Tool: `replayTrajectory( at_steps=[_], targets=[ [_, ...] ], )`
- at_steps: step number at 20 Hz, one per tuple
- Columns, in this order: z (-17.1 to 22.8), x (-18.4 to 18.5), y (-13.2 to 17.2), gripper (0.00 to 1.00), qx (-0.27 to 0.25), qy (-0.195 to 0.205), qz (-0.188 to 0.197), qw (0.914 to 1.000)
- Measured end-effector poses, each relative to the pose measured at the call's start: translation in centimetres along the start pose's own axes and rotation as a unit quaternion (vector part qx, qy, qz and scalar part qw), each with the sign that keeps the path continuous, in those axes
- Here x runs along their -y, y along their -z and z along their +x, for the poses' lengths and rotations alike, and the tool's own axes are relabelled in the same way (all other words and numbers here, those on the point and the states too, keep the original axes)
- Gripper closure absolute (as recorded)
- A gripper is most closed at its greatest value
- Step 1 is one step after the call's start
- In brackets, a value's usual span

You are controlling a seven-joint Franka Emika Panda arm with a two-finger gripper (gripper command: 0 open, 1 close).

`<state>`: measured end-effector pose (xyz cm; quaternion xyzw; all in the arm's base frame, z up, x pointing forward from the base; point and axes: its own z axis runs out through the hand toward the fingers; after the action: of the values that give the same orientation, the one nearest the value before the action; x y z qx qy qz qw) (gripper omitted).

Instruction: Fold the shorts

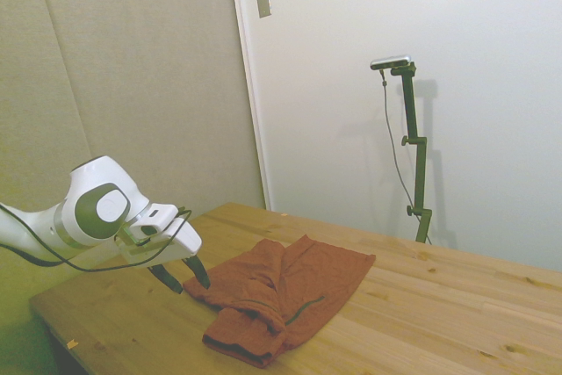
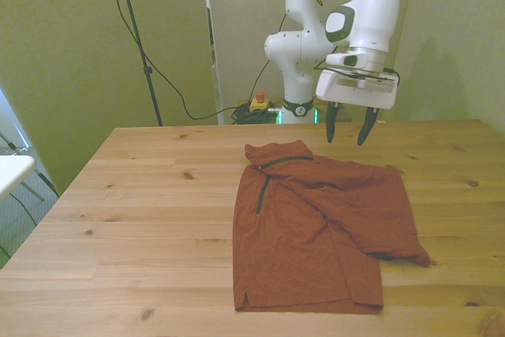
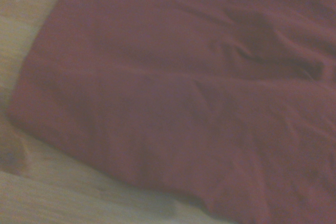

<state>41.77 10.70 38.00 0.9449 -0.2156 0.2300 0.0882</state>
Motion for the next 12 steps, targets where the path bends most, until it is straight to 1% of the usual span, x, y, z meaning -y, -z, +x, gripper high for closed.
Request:
replayTrajectory(
  at_steps=[2, 4, 6, 12],
  targets=[
    [-0.4, 1.1, -0.4, 0.00, -0.043, 0.034, -0.001, 0.9985],
    [-0.7, 1.9, -0.8, 0.00, -0.076, 0.048, -0.001, 0.9960],
    [-1.4, 2.8, -1.5, 0.00, -0.085, 0.053, -0.002, 0.9950],
    [-3.0, 5.9, -2.7, 0.00, -0.080, 0.056, 0.020, 0.9950]
  ],
)
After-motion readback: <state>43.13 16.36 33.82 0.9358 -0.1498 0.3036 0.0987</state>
